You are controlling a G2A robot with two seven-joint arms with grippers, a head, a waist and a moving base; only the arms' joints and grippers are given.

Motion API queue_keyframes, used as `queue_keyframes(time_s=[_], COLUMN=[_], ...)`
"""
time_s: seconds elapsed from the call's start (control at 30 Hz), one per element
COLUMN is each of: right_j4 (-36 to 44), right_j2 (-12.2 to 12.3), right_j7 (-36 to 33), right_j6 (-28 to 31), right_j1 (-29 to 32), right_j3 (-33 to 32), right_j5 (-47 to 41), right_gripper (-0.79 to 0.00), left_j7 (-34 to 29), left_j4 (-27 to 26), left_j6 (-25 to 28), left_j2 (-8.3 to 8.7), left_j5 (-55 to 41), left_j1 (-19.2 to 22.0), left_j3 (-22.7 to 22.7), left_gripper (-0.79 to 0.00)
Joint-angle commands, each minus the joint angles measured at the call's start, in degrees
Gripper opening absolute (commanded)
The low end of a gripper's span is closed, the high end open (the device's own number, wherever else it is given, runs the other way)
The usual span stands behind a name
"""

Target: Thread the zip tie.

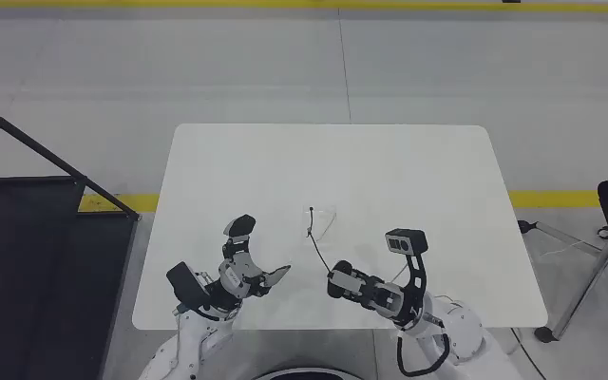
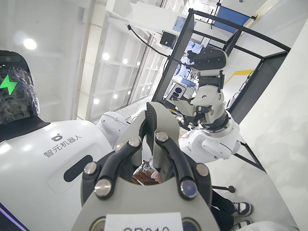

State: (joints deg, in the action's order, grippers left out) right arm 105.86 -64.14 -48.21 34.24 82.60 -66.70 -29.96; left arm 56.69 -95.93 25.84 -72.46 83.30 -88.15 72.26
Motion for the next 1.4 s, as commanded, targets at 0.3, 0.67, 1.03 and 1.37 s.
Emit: queue_keyframes(time_s=[0.3,0.67,1.03,1.37], right_j4=[0.80,-0.63,-0.81,-0.93], right_j2=[-0.24,-0.23,-0.37,-0.48], right_j7=[0.95,-4.87,-5.02,-4.72], right_j6=[-1.71,-5.76,-5.75,-5.88], right_j1=[0.13,-1.63,-1.03,-1.02], right_j3=[1.32,1.82,2.64,2.88], right_j5=[-1.13,-6.85,-4.88,-4.26], right_gripper=[-0.785,-0.785,-0.785,-0.785], left_j7=[3.19,8.48,9.99,9.74], left_j4=[1.89,6.21,7.58,8.18], left_j6=[-6.69,-12.17,-13.99,-14.18], left_j2=[-0.31,-1.22,-1.55,-1.61], left_j5=[7.56,7.94,8.15,8.21], left_j1=[1.62,5.25,6.56,7.20], left_j3=[-3.44,-7.50,-9.09,-9.68], left_gripper=[0.000,-0.246,-0.406,-0.730])
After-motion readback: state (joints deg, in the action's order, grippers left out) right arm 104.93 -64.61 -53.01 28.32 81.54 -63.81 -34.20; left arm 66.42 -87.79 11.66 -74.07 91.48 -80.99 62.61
